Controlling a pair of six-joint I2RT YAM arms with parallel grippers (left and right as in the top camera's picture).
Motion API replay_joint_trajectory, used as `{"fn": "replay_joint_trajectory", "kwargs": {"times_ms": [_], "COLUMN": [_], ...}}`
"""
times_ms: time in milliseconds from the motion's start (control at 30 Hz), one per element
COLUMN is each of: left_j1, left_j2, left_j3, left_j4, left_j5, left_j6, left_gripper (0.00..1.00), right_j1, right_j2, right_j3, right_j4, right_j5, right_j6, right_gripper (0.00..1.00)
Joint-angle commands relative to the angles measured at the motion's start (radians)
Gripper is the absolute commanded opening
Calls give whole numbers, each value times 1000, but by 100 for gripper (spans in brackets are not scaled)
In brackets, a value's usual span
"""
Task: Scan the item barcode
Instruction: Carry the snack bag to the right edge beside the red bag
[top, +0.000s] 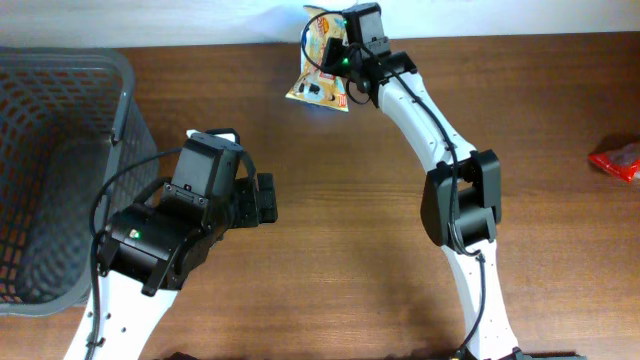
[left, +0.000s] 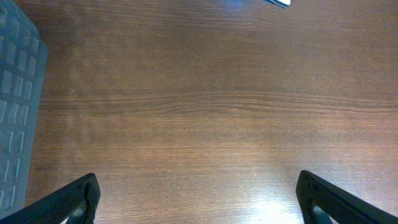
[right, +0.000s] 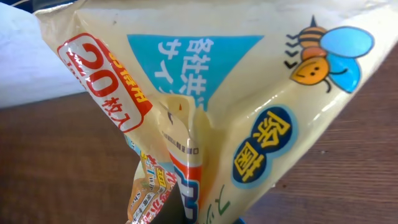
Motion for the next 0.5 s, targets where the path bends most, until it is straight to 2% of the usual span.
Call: {"fn": "replay_joint_trajectory", "kwargs": {"times_ms": [0,100,200,267,333,467], "left_j1": [2,2,2,2,2,2], "left_j2": [-3,-3,-3,-3,-3,-3], "left_j3": [2,2,2,2,2,2], "left_j4": [-1,-1,-1,-1,-1,-1], "left_j5": [-4,-5,-4,-4,-4,-4], "left_j6": [-12,-12,-12,-12,-12,-12], "left_gripper": [99,99,99,99,99,99], "right_j1": [0,-5,-83,-203,-401,-694], "right_j2": [0,-20,-187,-310,-415,-406], "right_j3": [5,5,9,9,9,8], "right_j4": [11,6,9,-29,-180,-500], "right_j5": [-16,-16,35,35,36,80], "right_j6": [0,0,0,0,0,-20], "right_gripper": [4,4,4,4,4,4]}}
